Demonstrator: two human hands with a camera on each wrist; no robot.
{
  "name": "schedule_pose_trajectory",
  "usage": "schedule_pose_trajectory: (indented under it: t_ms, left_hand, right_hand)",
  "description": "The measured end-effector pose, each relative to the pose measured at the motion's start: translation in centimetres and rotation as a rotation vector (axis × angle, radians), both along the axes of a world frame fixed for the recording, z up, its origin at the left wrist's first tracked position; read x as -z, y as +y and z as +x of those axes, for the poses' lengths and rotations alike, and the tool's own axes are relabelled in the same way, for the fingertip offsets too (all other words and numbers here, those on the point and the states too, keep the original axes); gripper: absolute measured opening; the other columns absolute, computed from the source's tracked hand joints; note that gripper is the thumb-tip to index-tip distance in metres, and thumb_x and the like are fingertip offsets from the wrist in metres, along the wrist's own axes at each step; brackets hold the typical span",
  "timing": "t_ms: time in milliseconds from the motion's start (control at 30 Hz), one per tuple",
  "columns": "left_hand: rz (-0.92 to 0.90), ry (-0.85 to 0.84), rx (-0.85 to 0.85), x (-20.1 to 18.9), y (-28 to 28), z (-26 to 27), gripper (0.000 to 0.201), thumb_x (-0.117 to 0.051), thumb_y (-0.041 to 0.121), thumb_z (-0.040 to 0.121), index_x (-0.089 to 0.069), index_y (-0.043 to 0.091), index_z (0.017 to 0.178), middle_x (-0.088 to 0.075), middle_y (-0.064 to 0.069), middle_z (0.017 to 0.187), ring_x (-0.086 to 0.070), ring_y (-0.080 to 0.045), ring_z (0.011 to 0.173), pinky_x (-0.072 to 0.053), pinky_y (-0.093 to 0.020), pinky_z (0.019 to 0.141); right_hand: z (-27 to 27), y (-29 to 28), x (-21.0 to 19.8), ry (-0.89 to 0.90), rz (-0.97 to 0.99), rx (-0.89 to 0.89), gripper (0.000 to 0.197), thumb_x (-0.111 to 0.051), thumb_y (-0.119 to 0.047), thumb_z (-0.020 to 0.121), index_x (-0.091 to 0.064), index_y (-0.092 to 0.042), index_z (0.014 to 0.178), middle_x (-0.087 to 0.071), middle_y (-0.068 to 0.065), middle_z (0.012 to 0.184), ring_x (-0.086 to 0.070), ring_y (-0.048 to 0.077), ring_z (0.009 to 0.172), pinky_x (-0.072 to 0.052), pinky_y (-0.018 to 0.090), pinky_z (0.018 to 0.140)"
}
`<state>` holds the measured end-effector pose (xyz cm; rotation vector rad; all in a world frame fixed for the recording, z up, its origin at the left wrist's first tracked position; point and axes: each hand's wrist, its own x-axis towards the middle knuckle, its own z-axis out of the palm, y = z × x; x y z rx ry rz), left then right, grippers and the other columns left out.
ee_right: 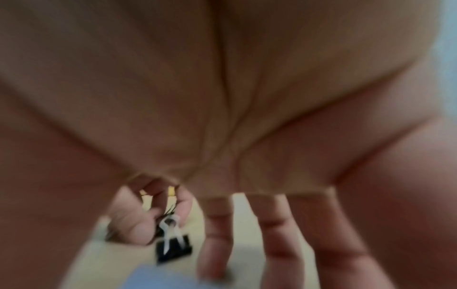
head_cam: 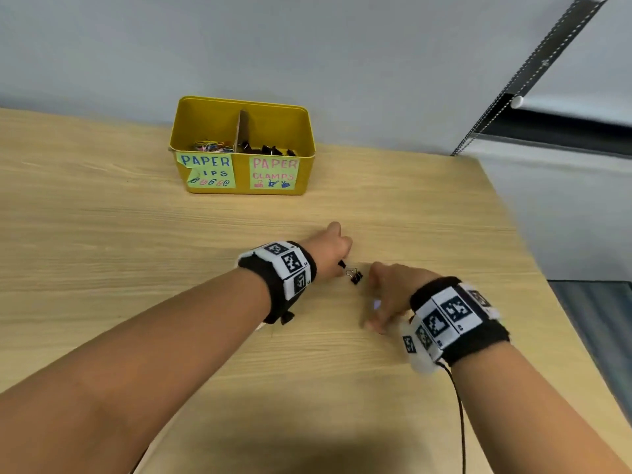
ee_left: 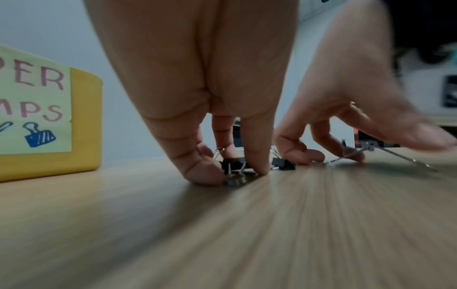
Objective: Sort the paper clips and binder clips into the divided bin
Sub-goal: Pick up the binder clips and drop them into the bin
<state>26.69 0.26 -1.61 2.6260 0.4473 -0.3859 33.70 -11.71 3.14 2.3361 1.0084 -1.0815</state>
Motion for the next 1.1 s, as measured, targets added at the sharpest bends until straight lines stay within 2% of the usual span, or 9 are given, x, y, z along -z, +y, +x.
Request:
schedule_pose_trajectory:
  t_ms: [67,200,333,533,667,767,867,967,1100]
  left_hand:
    - [0.003,0.030,-0.005,-0.2,0.1,-0.1,0.033,-0.063,0.020,0.084,-0.055,0.004,0.111,-0.039,-0.014,0.124,-0.057,-0.030,0.100,-0.051,-0.039,0.086]
    - [0.031,0.086,-0.033,-0.6,0.4,-0.9,0.030,-0.066,0.014,0.078,-0.061,0.002,0.105,-0.041,-0.012,0.122,-0.061,-0.031,0.095,-0.055,-0.040,0.082]
    - [-0.005,0.051,-0.095,-0.6,1.6,-3.0,0.025,-0.069,0.012,0.074,-0.063,0.006,0.097,-0.043,-0.008,0.117,-0.056,-0.024,0.089,-0.054,-0.036,0.081]
    - [-0.040,-0.105,-0.228,-2.9,4.0,-5.8,0.020,-0.069,0.014,0.072,-0.065,0.012,0.091,-0.045,-0.003,0.110,-0.055,-0.021,0.094,-0.050,-0.029,0.082]
    - [0.002,-0.335,-0.340,-7.9,7.8,-5.4,0.021,-0.070,0.014,0.072,-0.067,0.013,0.092,-0.045,-0.003,0.105,-0.048,-0.016,0.088,-0.045,-0.027,0.082]
    - [0.002,-0.488,-0.456,-11.1,10.8,-4.1,0.020,-0.069,0.014,0.073,-0.068,0.010,0.093,-0.049,-0.001,0.095,-0.051,-0.014,0.077,-0.044,-0.022,0.071]
    - [-0.045,-0.471,-0.535,-11.7,12.9,-2.5,0.025,-0.066,0.012,0.076,-0.067,0.007,0.101,-0.058,0.000,0.076,-0.056,-0.015,0.064,-0.045,-0.015,0.051]
    - [-0.032,-0.363,-0.532,-10.2,14.6,-1.8,0.044,-0.074,0.021,0.073,-0.061,0.011,0.114,-0.061,-0.008,0.109,-0.060,-0.025,0.101,-0.049,-0.028,0.079]
    - [0.077,-0.381,-0.597,-9.3,16.2,-2.4,0.049,-0.073,0.028,0.073,-0.058,0.017,0.118,-0.050,-0.013,0.125,-0.050,-0.029,0.116,-0.045,-0.037,0.097]
  right_hand:
    - [-0.6,-0.8,1.4,-0.040,0.108,0.021,0.076,-0.082,-0.024,0.063,-0.041,-0.016,0.127,-0.053,0.005,0.122,-0.057,0.022,0.101,-0.047,0.031,0.074]
    - [-0.8,-0.5,2.2,-0.029,0.345,0.080,0.046,-0.063,-0.003,0.078,-0.047,-0.012,0.121,-0.052,0.013,0.122,-0.051,0.021,0.089,-0.046,0.028,0.075]
    - [-0.7,1.0,2.6,-0.028,0.465,0.099,0.061,-0.068,-0.010,0.079,-0.039,-0.018,0.131,-0.047,0.012,0.123,-0.053,0.027,0.105,-0.043,0.026,0.081]
    - [-1.3,4.5,2.3,-0.086,0.418,-0.118,0.031,-0.052,-0.009,0.088,-0.053,-0.005,0.119,-0.049,0.015,0.125,-0.051,0.028,0.114,-0.044,0.030,0.090]
    - [-0.9,7.7,-0.2,-0.007,0.494,-0.069,0.025,-0.054,-0.006,0.086,-0.060,-0.006,0.111,-0.060,0.015,0.118,-0.062,0.027,0.097,-0.052,0.032,0.083]
    - [0.3,10.8,-4.4,0.037,0.797,0.058,0.022,-0.056,-0.002,0.085,-0.060,-0.007,0.106,-0.064,0.017,0.107,-0.064,0.021,0.067,-0.058,0.034,0.072]
    - [1.1,14.7,-8.1,-0.022,1.022,0.056,0.025,-0.056,-0.003,0.083,-0.060,-0.009,0.107,-0.061,0.014,0.108,-0.067,0.028,0.083,-0.057,0.037,0.079]
    - [1.2,18.5,-9.1,-0.047,1.087,0.047,0.030,-0.055,-0.005,0.082,-0.060,-0.008,0.112,-0.061,0.014,0.117,-0.062,0.032,0.105,-0.051,0.039,0.093]
    - [1.0,21.2,-7.5,-0.013,1.032,0.066,0.047,-0.062,-0.012,0.081,-0.052,-0.013,0.126,-0.057,0.008,0.120,-0.057,0.024,0.112,-0.044,0.027,0.089]
